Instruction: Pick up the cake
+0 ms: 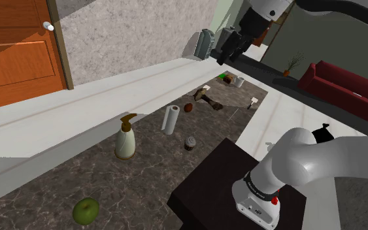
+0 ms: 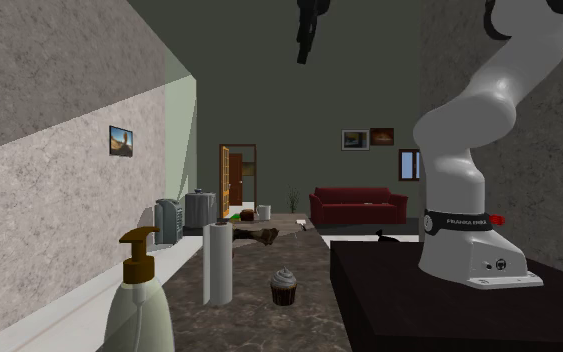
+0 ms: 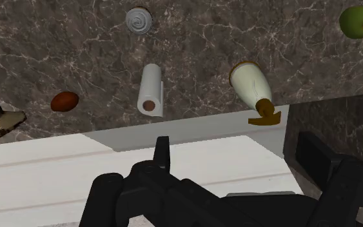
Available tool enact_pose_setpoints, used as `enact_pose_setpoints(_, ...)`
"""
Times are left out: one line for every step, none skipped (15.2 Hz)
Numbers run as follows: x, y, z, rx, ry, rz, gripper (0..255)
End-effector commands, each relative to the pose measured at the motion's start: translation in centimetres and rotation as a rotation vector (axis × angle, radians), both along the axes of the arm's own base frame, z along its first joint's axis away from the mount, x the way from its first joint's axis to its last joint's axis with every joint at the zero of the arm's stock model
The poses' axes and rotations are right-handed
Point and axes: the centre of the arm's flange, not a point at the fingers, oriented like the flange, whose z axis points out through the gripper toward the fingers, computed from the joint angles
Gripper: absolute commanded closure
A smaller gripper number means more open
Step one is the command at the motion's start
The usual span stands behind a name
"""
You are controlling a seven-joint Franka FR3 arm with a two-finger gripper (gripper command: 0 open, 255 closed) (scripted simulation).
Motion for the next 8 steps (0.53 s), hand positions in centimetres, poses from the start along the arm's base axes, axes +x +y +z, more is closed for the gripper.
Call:
enact_pose_setpoints(0.0,0.0,0.0,0.0,0.0,0.0,0)
enact_pose_setpoints(0.6,-0.3,-1.1,0.006,0.007,-0.03,0)
enact_pose_setpoints(1.2,-0.6,-2.3,0.013,0.014,-0.061,0)
enact_pose_setpoints(1.8,-1.0,-3.5,0.019,0.021,-0.091,0)
enact_pose_setpoints(2.3,-1.3,-4.6,0.025,0.028,-0.121,0)
enact_pose_setpoints(2.9,-1.7,-5.8,0.031,0.035,-0.151,0)
enact_pose_setpoints(3.4,-2.1,-7.0,0.038,0.042,-0.182,0)
enact_pose_setpoints(3.9,-2.4,-8.1,0.044,0.049,-0.212,0)
